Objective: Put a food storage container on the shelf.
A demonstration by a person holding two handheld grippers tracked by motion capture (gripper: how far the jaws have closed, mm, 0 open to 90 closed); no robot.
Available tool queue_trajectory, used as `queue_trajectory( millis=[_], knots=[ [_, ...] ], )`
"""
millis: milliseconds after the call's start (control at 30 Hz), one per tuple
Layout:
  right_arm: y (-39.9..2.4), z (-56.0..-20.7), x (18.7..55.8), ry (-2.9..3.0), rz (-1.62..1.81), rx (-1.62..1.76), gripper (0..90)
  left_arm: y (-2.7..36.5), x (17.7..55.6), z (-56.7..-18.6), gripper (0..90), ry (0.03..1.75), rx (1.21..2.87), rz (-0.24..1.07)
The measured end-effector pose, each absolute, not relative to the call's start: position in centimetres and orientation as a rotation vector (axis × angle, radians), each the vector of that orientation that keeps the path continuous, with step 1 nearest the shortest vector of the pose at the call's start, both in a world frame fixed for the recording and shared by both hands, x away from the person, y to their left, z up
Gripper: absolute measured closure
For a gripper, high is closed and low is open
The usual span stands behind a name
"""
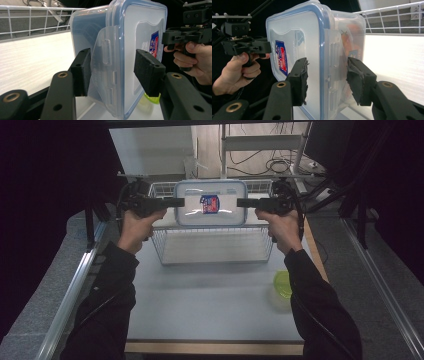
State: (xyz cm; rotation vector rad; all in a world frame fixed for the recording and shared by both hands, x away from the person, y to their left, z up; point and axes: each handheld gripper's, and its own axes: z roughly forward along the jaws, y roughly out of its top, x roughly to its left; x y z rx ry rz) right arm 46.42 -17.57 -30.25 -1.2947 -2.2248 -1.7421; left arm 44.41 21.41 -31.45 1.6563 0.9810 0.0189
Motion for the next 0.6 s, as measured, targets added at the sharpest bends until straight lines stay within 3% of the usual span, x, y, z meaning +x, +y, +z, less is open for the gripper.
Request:
queue_trajectory(
  millis=[200,600],
  knots=[
    [-17.59,-30.21,47.12,-2.210,-1.738,-1.308,52.0,21.46,44.85,-31.74,48.9,0.984,1.650,0.008],
    [-17.59,-30.62,47.42,-2.237,-1.768,-1.289,49.5,20.89,44.29,-32.13,44.6,0.971,1.686,0.118]
  ],
)
